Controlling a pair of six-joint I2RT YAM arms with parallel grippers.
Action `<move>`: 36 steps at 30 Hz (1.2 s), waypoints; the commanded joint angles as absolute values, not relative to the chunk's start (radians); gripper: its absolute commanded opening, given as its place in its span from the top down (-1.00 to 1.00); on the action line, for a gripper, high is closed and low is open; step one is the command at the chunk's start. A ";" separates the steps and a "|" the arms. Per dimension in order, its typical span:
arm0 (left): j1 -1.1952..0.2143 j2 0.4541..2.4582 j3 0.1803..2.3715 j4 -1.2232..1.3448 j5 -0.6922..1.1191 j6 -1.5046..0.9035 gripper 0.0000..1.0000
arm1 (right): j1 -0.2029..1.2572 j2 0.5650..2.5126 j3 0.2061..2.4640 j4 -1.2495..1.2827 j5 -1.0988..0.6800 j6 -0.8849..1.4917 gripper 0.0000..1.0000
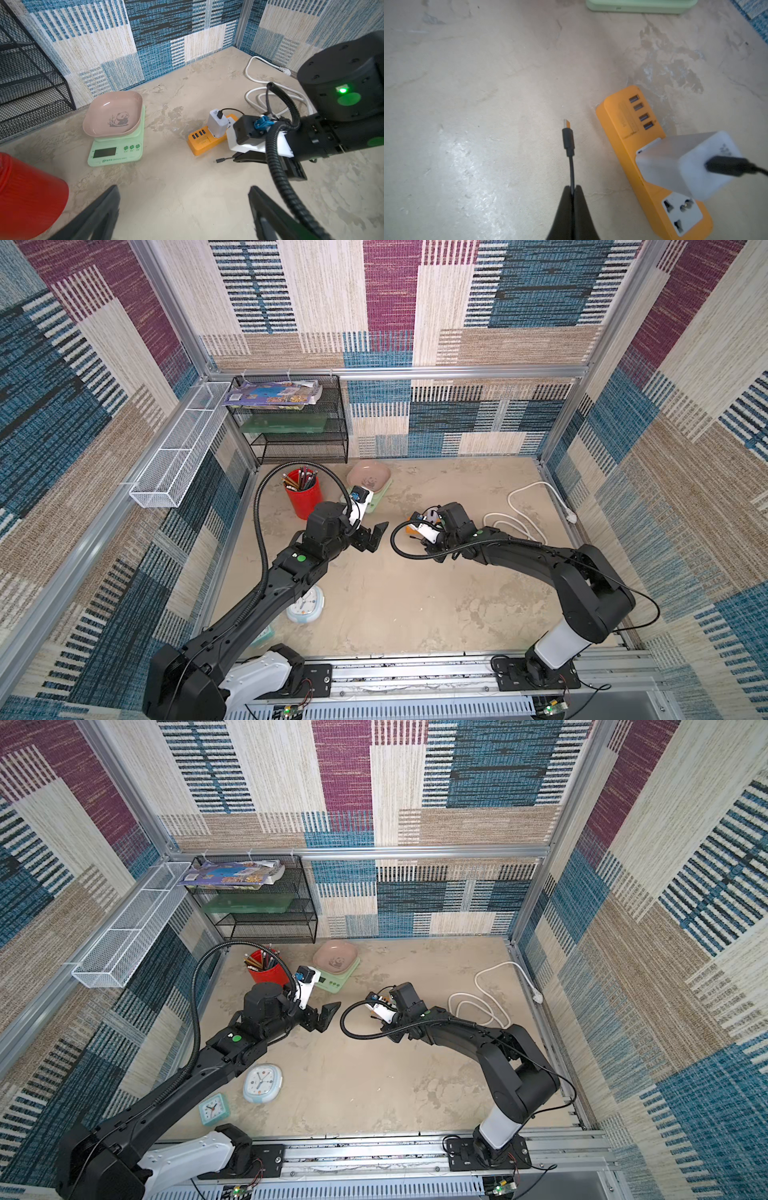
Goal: Charge the electronic scale
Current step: Pick up the charging cable from the center of the board.
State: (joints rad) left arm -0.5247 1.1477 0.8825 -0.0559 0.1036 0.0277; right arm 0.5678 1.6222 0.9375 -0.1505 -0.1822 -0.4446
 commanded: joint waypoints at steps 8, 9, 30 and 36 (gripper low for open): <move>-0.452 1.329 0.917 0.011 0.517 -0.188 -0.72 | 0.497 1.608 0.935 -0.047 -0.429 -0.440 0.88; -0.442 1.352 0.913 0.027 0.566 -0.193 -0.69 | 0.493 1.612 0.942 -0.052 -0.444 -0.447 0.89; -0.388 1.670 1.035 0.046 0.890 0.053 -0.25 | 0.460 1.683 1.057 -0.189 -0.627 -0.523 0.87; -0.387 1.733 1.073 0.024 0.948 0.093 -0.11 | 0.460 1.679 1.054 -0.197 -0.637 -0.527 0.87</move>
State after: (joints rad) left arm -0.3866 1.7168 1.0615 0.0330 0.8898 0.0463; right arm 0.4599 1.6806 1.0477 -0.1974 -0.6083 -0.5102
